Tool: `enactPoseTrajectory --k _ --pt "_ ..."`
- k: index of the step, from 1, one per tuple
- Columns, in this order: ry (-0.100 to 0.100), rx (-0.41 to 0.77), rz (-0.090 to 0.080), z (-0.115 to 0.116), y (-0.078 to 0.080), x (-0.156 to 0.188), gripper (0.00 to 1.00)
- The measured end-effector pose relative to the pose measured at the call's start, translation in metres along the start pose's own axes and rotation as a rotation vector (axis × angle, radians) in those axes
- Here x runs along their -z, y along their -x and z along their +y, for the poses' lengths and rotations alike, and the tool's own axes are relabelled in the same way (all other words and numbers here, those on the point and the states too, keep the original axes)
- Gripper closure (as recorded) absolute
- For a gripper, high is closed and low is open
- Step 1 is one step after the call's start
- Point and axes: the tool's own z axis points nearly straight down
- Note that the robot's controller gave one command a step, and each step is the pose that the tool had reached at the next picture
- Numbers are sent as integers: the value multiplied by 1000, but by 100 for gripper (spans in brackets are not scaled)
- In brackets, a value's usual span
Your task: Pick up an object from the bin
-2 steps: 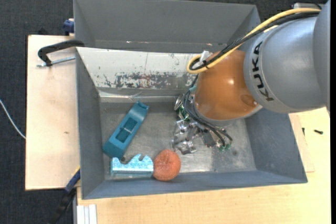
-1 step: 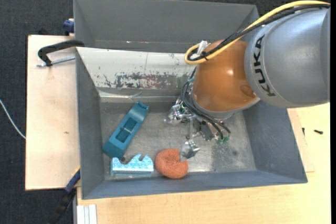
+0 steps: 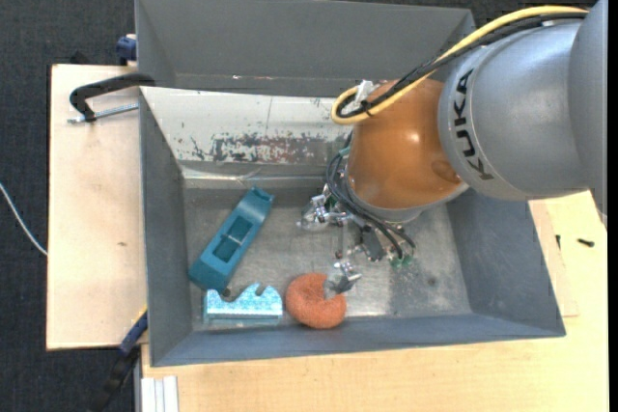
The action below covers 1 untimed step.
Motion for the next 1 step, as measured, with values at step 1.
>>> enactPoseTrajectory --k 1 --pt "-1 88 9 26 -3 -55 100"
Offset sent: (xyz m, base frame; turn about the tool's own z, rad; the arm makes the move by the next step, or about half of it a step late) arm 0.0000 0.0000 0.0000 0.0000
